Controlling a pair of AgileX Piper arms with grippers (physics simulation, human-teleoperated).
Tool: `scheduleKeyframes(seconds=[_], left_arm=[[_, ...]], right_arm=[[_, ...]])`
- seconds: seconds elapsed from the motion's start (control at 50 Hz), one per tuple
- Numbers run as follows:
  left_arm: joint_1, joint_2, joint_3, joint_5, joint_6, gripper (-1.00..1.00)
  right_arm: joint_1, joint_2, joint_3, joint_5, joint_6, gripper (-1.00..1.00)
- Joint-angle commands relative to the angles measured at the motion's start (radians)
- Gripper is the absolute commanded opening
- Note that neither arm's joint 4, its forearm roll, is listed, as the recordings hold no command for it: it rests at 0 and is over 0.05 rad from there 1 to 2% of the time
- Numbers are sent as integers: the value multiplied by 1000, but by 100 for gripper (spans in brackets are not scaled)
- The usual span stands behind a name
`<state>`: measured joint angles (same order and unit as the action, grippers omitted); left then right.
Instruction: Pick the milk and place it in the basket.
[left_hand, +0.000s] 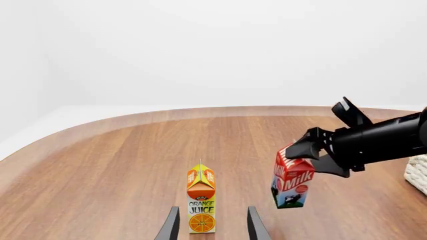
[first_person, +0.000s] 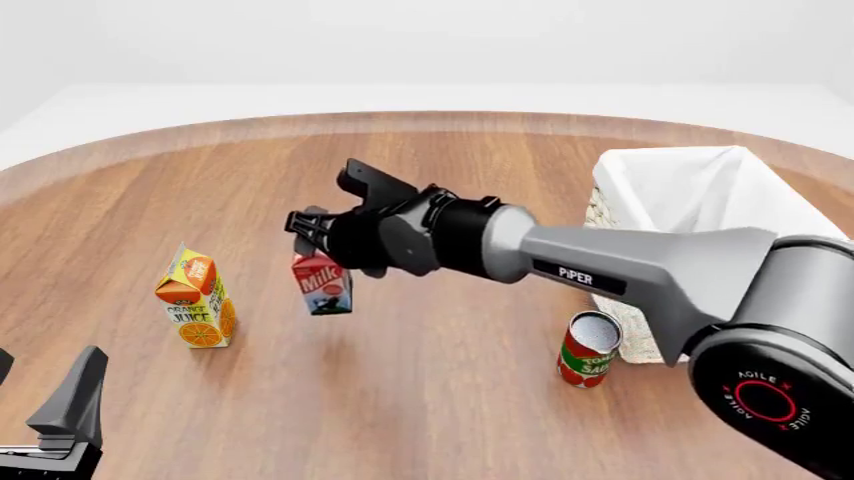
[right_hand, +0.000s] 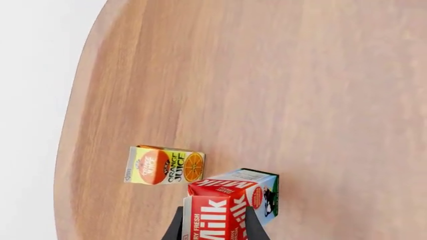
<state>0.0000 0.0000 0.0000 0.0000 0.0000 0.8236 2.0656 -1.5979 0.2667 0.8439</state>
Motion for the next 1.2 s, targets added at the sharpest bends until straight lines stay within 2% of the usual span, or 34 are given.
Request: scheduleKeyframes(seconds=[0.02, 0.44, 0.94, 1.2], left_arm=[[0, 0, 0, 0, 0, 100], [0, 0, 0, 0, 0, 100], [0, 0, 0, 0, 0, 100], [0, 0, 0, 0, 0, 100]], right_arm=[[-31, -76, -8, 7, -28, -100], [-92, -175, 7, 39, -85, -100], [-208, -357, 138, 28, -137, -100], [-248, -423, 168, 36, -156, -100]])
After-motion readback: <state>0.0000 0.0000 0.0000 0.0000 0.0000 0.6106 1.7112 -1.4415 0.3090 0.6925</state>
